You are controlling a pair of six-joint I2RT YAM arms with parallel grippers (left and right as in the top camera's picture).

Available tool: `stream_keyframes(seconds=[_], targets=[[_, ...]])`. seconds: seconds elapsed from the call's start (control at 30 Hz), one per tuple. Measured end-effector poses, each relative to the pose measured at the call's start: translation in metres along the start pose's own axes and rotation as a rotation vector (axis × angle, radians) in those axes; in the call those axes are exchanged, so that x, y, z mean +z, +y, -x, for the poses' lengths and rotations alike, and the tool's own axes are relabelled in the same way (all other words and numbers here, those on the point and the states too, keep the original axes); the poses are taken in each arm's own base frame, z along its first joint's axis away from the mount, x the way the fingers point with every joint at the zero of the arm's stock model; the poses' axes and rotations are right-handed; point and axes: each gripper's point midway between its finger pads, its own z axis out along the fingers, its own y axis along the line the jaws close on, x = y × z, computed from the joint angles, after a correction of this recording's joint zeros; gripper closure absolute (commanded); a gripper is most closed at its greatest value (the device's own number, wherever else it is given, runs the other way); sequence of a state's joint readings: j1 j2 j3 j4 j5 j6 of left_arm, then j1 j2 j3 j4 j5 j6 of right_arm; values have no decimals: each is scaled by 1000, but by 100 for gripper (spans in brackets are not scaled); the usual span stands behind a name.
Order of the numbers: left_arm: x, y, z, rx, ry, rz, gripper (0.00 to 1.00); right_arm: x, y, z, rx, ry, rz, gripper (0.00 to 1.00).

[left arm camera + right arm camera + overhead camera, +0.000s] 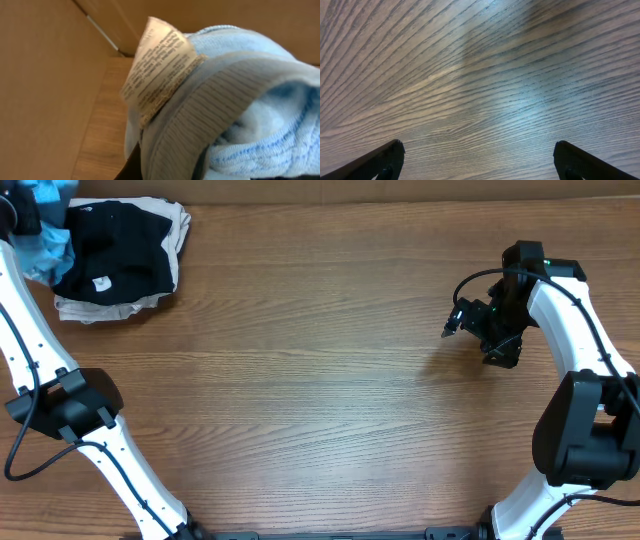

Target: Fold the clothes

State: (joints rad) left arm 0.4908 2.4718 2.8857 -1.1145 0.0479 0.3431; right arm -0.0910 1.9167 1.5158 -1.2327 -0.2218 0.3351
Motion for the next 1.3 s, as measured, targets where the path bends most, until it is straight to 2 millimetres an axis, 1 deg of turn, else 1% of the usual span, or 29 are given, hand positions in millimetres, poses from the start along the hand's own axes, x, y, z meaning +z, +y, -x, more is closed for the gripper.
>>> stream_keyframes(seconds=[0.13,0.23,0.27,0.33,0.37,0.4,0.43,0.47,0.5,0.53,0.7,0.73,0.8,0.93,1.0,1.07,1.13,1.2,1.23,1.27,1.3], targets=[[0,0,-2,-21,7,3,96,0,0,0,0,0,0,1],[1,-11,-3,-55,16,-35,96,0,0,0,0,-1,1,1],[2,-16,-2,-62,15,-51,96,0,0,1,-1,-3,1,1],[6,-34,-3,-66,24,-91,96,0,1,2,-2,-7,3,1],[9,-45,-4,-62,34,-113,96,0,1,2,-2,-9,3,1],[13,-58,-6,-58,45,-136,93,0,1,2,-3,-10,4,1],[17,-73,-7,-48,57,-162,81,0,1,2,-2,-10,4,1],[21,-88,-10,-37,72,-185,53,0,1,3,-2,-10,4,0],[25,-104,-13,-25,87,-208,0,0,1,3,-3,-11,5,0],[29,-125,-17,-8,104,-241,0,0,1,3,-3,-12,5,0],[43,-196,-33,59,155,-340,0,0,1,3,-3,-13,6,0],[44,-205,-36,69,163,-353,0,0,2,4,-4,-15,6,0],[45,-216,-38,81,168,-364,0,0,2,5,-5,-19,8,0],[44,-220,-31,85,143,-366,1,0,3,7,-8,-29,12,0],[40,-222,-28,76,141,-367,0,0,3,8,-12,-33,14,0],[32,-219,-21,56,134,-365,0,0,4,9,-20,-35,14,0],[19,-215,-10,33,114,-360,0,-1,4,8,-32,-34,13,0],[0,-210,4,14,87,-355,0,-7,4,7,-39,-30,9,0],[-14,-206,13,5,65,-355,0,-13,6,8,-48,-34,5,0],[-23,-204,19,-2,50,-354,1,-20,8,12,-58,-48,5,0],[-38,-201,27,-9,27,-354,0,-30,10,13,-67,-59,-1,0]])
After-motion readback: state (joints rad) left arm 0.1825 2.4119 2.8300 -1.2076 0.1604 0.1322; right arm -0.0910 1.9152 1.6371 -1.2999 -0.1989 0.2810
